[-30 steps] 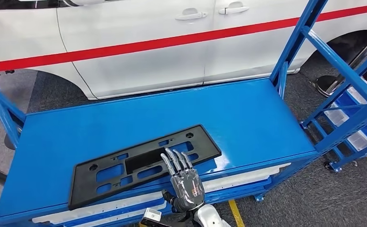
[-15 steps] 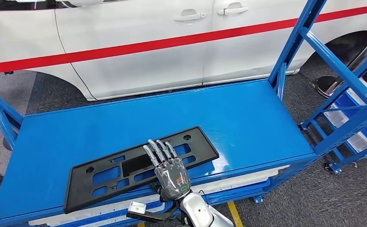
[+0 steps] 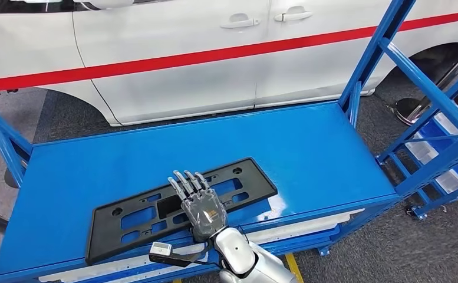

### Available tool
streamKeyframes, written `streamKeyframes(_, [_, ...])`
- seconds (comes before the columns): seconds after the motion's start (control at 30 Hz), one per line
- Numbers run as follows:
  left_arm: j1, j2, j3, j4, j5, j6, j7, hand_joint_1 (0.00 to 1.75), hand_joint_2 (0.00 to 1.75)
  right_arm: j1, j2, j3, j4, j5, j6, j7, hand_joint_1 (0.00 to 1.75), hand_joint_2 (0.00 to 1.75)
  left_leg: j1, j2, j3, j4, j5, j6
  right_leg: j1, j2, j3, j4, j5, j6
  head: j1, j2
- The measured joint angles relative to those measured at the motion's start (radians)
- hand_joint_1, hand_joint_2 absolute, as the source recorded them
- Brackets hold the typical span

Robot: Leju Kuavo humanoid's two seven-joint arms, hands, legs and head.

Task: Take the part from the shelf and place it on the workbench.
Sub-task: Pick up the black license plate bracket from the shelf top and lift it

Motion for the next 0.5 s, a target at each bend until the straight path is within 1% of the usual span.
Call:
streamKeyframes(0.03, [0.000,-0.001,-0.002,0.001,0.000,0.000,0.001,0.00,0.00,-0.008,0.000,0.005,0.005,0.000,0.011,0.006,1.11,1.75,-0.001,0.000,-0.001,-0.001,0.000,-0.006,0.003,0.001,0.005,-0.015,-0.001,-0.003,0.000,0.000])
streamKeyframes(0.1, [0.000,-0.002,-0.005,0.002,0.000,0.000,0.002,0.00,0.00,-0.016,0.001,0.012,0.011,0.000,0.022,0.010,1.64,1.75,0.001,0.000,0.001,-0.003,-0.001,-0.017,0.000,0.001,0.007,-0.024,0.003,-0.011,0.000,0.000])
streamKeyframes(0.13, [0.000,-0.003,-0.005,0.003,0.000,-0.001,0.002,0.00,0.00,-0.020,0.002,0.014,0.013,0.000,0.029,0.011,1.68,1.75,0.001,0.000,-0.003,0.008,-0.011,-0.022,-0.003,-0.001,0.010,-0.030,0.006,-0.017,0.000,0.000])
streamKeyframes(0.17, [0.000,-0.004,-0.005,0.003,0.000,-0.001,0.002,0.00,0.00,-0.024,0.003,0.016,0.015,0.000,0.040,0.011,1.71,1.75,0.002,0.001,-0.015,0.035,-0.030,-0.026,-0.006,-0.002,0.014,-0.036,0.008,-0.023,0.000,0.000])
streamKeyframes(0.2, [0.000,-0.004,-0.006,0.004,0.000,-0.001,0.003,0.00,0.00,-0.028,0.004,0.017,0.017,0.000,0.053,0.011,1.70,1.75,0.003,0.001,-0.037,0.084,-0.057,-0.029,-0.007,-0.004,0.017,-0.039,0.010,-0.027,-0.001,0.000])
streamKeyframes(0.23, [0.000,-0.004,-0.006,0.004,0.000,-0.001,0.004,0.00,0.00,-0.031,0.004,0.018,0.020,0.000,0.068,0.013,1.70,1.75,0.003,0.001,-0.068,0.148,-0.088,-0.032,-0.006,-0.005,0.017,-0.040,0.010,-0.030,-0.001,0.000])
streamKeyframes(0.27, [0.001,-0.004,-0.006,0.004,0.000,-0.001,0.005,0.00,0.00,-0.032,0.004,0.019,0.023,-0.001,0.082,0.015,1.70,1.75,0.003,0.001,-0.100,0.212,-0.113,-0.035,-0.006,-0.005,0.016,-0.039,0.009,-0.031,-0.001,0.000])
streamKeyframes(0.3, [0.002,-0.004,-0.006,0.004,0.000,-0.001,0.006,0.00,0.00,-0.033,0.004,0.019,0.025,-0.001,0.096,0.017,1.69,1.75,0.003,0.001,-0.124,0.257,-0.124,-0.037,-0.005,-0.006,0.016,-0.038,0.008,-0.032,-0.001,0.000])
streamKeyframes(0.33, [0.003,-0.004,-0.006,0.004,0.000,-0.002,0.008,0.00,0.00,-0.033,0.004,0.019,0.027,-0.001,0.108,0.019,1.69,1.75,0.004,0.001,-0.132,0.266,-0.114,-0.038,-0.005,-0.005,0.016,-0.036,0.007,-0.032,-0.001,0.000])
streamKeyframes(0.37, [0.005,-0.005,-0.006,0.004,0.000,-0.002,0.010,0.00,0.00,-0.033,0.004,0.019,0.029,-0.001,0.116,0.019,1.69,1.75,0.004,0.001,-0.120,0.235,-0.087,-0.038,-0.005,-0.005,0.017,-0.034,0.005,-0.031,-0.001,0.000])
streamKeyframes(0.4, [0.005,-0.005,-0.006,0.004,0.000,-0.002,0.011,0.00,0.00,-0.033,0.004,0.019,0.029,-0.001,0.123,0.019,1.69,1.75,0.004,0.001,-0.093,0.174,-0.048,-0.037,-0.005,-0.004,0.019,-0.030,0.002,-0.029,-0.001,0.000])
streamKeyframes(0.43, [0.005,-0.005,-0.006,0.004,0.000,-0.002,0.011,0.00,0.00,-0.034,0.004,0.019,0.029,0.000,0.127,0.018,1.69,1.75,0.004,0.001,-0.061,0.107,-0.020,-0.034,-0.005,-0.004,0.019,-0.026,-0.002,-0.025,-0.001,0.000])
streamKeyframes(0.47, [0.005,-0.005,-0.006,0.005,0.000,-0.002,0.012,0.00,0.00,-0.035,0.004,0.019,0.029,0.000,0.129,0.018,1.69,1.75,0.003,0.001,-0.037,0.053,0.000,-0.031,-0.003,-0.003,0.019,-0.021,-0.006,-0.021,-0.001,0.000])
streamKeyframes(0.5, [0.004,-0.005,-0.006,0.005,0.000,-0.002,0.012,0.00,0.00,-0.037,0.004,0.019,0.029,0.000,0.131,0.017,1.69,1.75,0.001,0.001,-0.022,0.022,0.007,-0.027,-0.002,-0.003,0.017,-0.017,-0.009,-0.017,-0.001,0.000])
